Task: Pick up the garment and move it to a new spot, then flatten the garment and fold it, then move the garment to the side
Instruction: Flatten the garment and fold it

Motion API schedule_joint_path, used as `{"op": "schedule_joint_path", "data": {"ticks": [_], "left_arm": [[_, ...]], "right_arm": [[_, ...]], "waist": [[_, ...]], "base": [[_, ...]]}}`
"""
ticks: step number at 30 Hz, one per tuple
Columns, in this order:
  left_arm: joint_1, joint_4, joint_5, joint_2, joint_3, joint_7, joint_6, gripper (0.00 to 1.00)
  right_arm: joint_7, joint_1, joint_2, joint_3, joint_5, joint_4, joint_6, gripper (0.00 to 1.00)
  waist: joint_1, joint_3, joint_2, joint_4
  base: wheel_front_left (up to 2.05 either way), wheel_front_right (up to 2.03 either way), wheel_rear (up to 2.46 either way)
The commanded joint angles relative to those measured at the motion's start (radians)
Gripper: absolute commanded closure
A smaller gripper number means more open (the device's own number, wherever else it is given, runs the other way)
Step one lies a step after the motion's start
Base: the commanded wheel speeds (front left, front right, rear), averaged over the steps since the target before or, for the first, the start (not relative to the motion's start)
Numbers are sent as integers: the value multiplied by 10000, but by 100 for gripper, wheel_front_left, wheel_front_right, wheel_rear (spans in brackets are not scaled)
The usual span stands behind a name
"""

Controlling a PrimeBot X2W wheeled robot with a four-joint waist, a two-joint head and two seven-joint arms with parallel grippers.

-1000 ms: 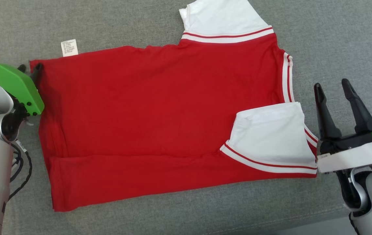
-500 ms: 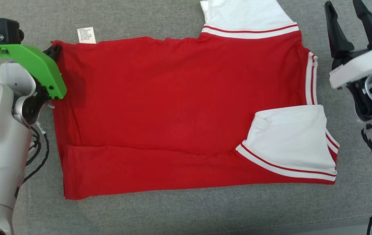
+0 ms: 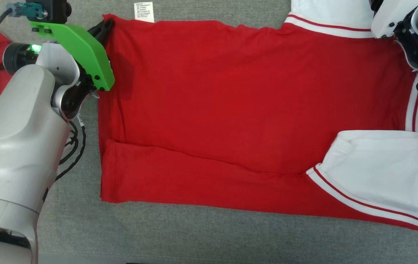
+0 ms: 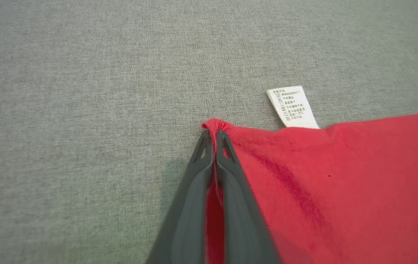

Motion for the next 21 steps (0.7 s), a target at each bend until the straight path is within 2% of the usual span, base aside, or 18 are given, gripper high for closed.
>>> {"op": "schedule_joint_path", "data": {"ticks": [1,7,8,10,11,16,21], "left_arm": [[-93,154,-126,9,-156,-17,25,100],[-269,344,-575,15,-711,-196,26,100],[-295,363,-652,35,-790,-220,26,100],[-340,404,-808,73,-965,-233,26,100],[-353,415,-886,93,-1062,-261,26,100],[-531,396,-1106,233,-1365,-739,26,100],[-427,422,-1280,582,-1522,-1345,24,100]], "right_arm": [[273,-348,-43,216,109,280,-15,0],[1407,-1168,-93,1171,337,1210,-15,0],[1533,-1222,-95,1286,409,1297,-15,45],[1799,-1310,-135,1542,556,1456,-15,87],[1895,-1347,-162,1692,642,1474,-15,100],[794,-1468,-445,1998,977,1005,-15,100],[-669,-763,-700,2263,1706,197,-15,100]], "waist": [[-1,205,0,287],[-1,236,0,363],[-1,232,0,362],[-1,218,0,358],[-1,211,0,351],[-1,122,0,275],[-1,-274,0,-15]], "base": [[0,0,0],[0,0,0],[0,0,0],[0,0,0],[0,0,0],[0,0,0],[0,0,0]]}}
